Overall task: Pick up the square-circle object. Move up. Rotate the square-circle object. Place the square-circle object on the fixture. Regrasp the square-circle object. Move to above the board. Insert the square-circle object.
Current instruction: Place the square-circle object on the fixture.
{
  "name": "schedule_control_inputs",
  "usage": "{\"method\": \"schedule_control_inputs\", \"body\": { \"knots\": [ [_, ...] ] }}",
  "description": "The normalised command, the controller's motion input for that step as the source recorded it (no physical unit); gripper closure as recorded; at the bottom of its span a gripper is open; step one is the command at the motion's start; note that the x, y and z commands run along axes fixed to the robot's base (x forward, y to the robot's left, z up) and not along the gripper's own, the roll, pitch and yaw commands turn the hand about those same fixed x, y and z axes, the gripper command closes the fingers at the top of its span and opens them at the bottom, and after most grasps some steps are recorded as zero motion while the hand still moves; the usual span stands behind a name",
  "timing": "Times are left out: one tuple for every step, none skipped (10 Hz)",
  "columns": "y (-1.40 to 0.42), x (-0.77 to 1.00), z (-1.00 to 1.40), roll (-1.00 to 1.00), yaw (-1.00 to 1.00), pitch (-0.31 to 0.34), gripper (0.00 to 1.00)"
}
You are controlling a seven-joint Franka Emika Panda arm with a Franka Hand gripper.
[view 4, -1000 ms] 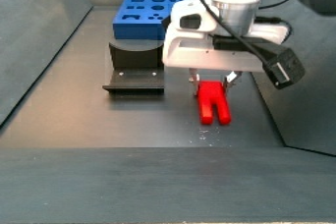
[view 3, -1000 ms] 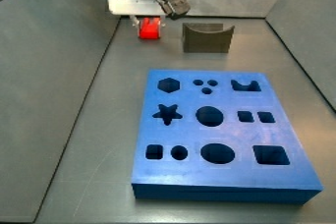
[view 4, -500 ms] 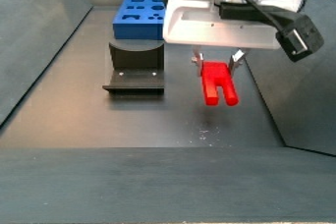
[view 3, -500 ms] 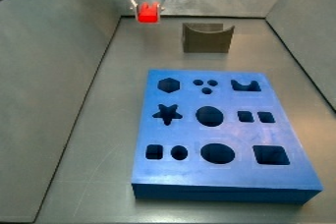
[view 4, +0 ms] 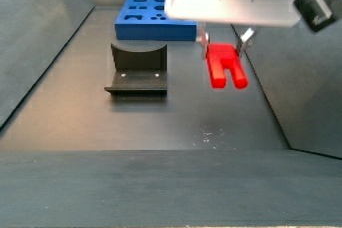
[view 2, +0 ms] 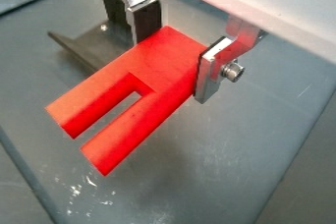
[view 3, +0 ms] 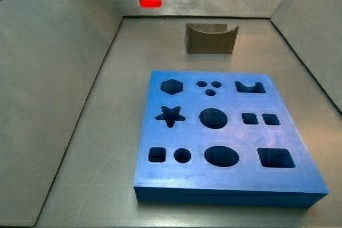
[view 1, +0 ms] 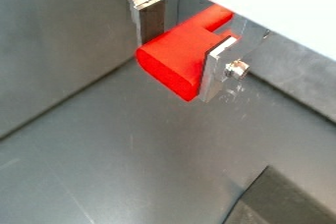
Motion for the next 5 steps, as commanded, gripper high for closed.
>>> {"method": "schedule_control_inputs", "body": {
  "knots": [
    [0.01, -0.02, 1.0, 0.01, -0.02, 0.041, 1.0],
    [0.01, -0.02, 1.0, 0.02, -0.02, 0.043, 1.0],
    [0.01, -0.02, 0.82, 0.02, -0.02, 0.05, 1.0],
    [0.02, -0.01, 0.65, 0.02, -0.02, 0.055, 1.0],
    [0.02, 0.0, 0.49, 0.03, -0.03, 0.064, 1.0]
  ]
}}
